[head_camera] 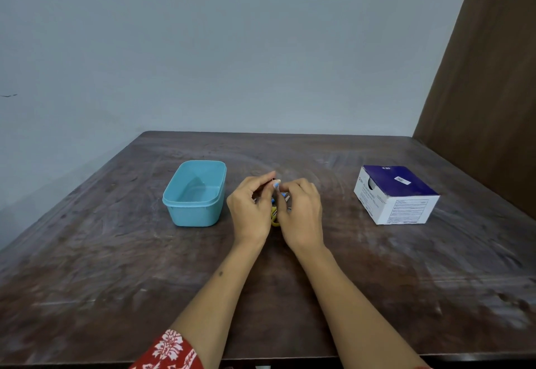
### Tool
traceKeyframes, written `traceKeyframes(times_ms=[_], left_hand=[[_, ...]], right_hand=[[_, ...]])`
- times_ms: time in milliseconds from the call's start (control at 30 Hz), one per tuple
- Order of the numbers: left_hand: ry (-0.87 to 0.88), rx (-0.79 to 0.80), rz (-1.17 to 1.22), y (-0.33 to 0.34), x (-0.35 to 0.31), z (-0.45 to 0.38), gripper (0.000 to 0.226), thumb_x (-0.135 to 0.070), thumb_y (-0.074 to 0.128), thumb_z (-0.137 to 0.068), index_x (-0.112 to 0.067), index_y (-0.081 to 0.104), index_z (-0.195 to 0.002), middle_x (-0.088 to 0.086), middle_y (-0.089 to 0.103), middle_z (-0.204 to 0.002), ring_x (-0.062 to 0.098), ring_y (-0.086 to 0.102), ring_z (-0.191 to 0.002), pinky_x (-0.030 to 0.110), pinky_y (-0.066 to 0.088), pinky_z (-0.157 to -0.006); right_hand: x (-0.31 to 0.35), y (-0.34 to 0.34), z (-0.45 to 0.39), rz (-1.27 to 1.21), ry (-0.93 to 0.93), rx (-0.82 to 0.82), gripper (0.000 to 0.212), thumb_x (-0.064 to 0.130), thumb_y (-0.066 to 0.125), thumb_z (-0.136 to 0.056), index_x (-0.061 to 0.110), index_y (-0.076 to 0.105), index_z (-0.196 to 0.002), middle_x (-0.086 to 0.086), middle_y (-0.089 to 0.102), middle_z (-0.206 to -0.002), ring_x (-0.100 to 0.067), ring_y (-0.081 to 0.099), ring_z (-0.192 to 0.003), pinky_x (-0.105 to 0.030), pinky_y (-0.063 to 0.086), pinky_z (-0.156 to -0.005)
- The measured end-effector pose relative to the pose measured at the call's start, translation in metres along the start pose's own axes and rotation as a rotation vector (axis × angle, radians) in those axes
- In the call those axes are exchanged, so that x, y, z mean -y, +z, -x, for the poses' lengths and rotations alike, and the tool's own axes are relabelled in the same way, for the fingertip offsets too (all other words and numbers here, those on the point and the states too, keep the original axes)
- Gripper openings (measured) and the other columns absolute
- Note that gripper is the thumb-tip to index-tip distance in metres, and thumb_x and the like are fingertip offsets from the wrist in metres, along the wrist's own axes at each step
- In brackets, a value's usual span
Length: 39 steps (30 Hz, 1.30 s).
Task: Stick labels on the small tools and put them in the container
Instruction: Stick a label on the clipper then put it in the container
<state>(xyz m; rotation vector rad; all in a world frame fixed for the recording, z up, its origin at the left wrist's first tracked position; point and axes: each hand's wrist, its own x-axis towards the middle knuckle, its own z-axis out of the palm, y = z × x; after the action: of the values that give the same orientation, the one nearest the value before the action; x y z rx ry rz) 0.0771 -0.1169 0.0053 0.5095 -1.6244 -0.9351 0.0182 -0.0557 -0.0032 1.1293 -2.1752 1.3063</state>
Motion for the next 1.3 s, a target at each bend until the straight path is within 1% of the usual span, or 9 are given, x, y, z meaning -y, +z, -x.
traceKeyframes(times_ms=[167,300,433,567,833,967,1100,1233,1300], left_hand=[[0.024,-0.004,-0.008,-0.0003,-0.0002,0.0007,0.018,-0.004,0.067,-0.081,-0.011,0.073,-0.096,-0.010,0.064,-0.083,-0.010,0.060,-0.079,0.006,0.046,-0.069],[0.041,0.003,-0.019,-0.0002,0.0001,0.0004,0.018,-0.003,0.067,-0.081,-0.010,0.073,-0.097,-0.009,0.066,-0.085,-0.010,0.060,-0.082,0.006,0.045,-0.072],[0.039,-0.003,-0.006,0.0000,0.0011,0.0002,0.018,-0.002,0.067,-0.081,-0.010,0.073,-0.096,-0.008,0.065,-0.083,-0.009,0.060,-0.078,0.005,0.045,-0.069],[0.039,-0.003,-0.004,0.0001,0.0007,0.0000,0.018,-0.003,0.067,-0.081,-0.010,0.073,-0.096,-0.008,0.065,-0.085,-0.009,0.061,-0.081,0.006,0.046,-0.071],[0.049,-0.002,-0.010,-0.0008,-0.0005,0.0004,0.018,-0.002,0.066,-0.082,-0.009,0.072,-0.097,-0.009,0.065,-0.086,-0.011,0.060,-0.081,0.004,0.045,-0.071],[0.055,0.000,-0.003,-0.0002,-0.0019,0.0009,0.018,0.000,0.066,-0.080,-0.009,0.073,-0.095,-0.013,0.064,-0.084,-0.012,0.060,-0.081,0.005,0.045,-0.071],[0.049,0.001,-0.018,-0.0007,-0.0020,0.0003,0.018,-0.002,0.066,-0.082,-0.010,0.072,-0.096,-0.013,0.063,-0.084,-0.014,0.059,-0.082,0.005,0.045,-0.072],[0.047,-0.003,-0.014,-0.0001,-0.0014,0.0008,0.018,-0.001,0.066,-0.081,-0.010,0.073,-0.095,-0.015,0.063,-0.084,-0.013,0.059,-0.081,0.005,0.045,-0.071],[0.045,-0.001,-0.011,0.0002,-0.0018,0.0008,0.018,-0.001,0.066,-0.081,-0.010,0.073,-0.095,-0.015,0.064,-0.084,-0.012,0.060,-0.082,0.006,0.046,-0.072]], right_hand=[[0.0001,0.0009,0.0008,0.042,0.028,0.049,0.011,0.014,0.057,-0.090,0.007,0.062,-0.083,-0.009,0.059,-0.089,-0.025,0.051,-0.085,-0.036,0.041,-0.079],[0.0010,0.0004,0.0017,0.021,-0.015,-0.033,0.005,0.009,0.060,-0.086,0.006,0.064,-0.084,-0.009,0.059,-0.086,-0.025,0.052,-0.083,-0.036,0.041,-0.076],[-0.0022,0.0028,0.0001,0.085,0.029,0.046,0.014,0.016,0.057,-0.090,0.006,0.064,-0.082,-0.011,0.059,-0.087,-0.028,0.052,-0.084,-0.037,0.039,-0.077],[-0.0009,0.0019,0.0010,0.029,-0.013,-0.031,0.009,0.012,0.060,-0.087,0.006,0.064,-0.082,-0.009,0.059,-0.084,-0.026,0.052,-0.081,-0.037,0.042,-0.074],[0.0003,0.0007,0.0007,-0.007,-0.015,-0.040,0.006,0.010,0.061,-0.086,0.008,0.067,-0.088,-0.007,0.060,-0.087,-0.023,0.052,-0.084,-0.035,0.042,-0.075],[-0.0032,0.0006,-0.0013,0.079,0.045,0.074,0.014,0.016,0.056,-0.090,0.007,0.066,-0.088,-0.010,0.060,-0.090,-0.026,0.052,-0.087,-0.035,0.038,-0.079],[0.0008,0.0002,0.0004,0.002,0.003,-0.017,0.007,0.012,0.060,-0.087,0.008,0.066,-0.086,-0.008,0.059,-0.087,-0.023,0.052,-0.083,-0.036,0.042,-0.077],[-0.0016,0.0002,-0.0006,0.069,0.036,0.087,0.012,0.015,0.057,-0.089,0.007,0.066,-0.087,-0.009,0.060,-0.089,-0.026,0.052,-0.087,-0.038,0.042,-0.080],[-0.0020,-0.0008,-0.0007,0.050,0.032,0.055,0.012,0.013,0.058,-0.089,0.006,0.067,-0.087,-0.009,0.060,-0.090,-0.025,0.052,-0.087,-0.037,0.042,-0.079]])
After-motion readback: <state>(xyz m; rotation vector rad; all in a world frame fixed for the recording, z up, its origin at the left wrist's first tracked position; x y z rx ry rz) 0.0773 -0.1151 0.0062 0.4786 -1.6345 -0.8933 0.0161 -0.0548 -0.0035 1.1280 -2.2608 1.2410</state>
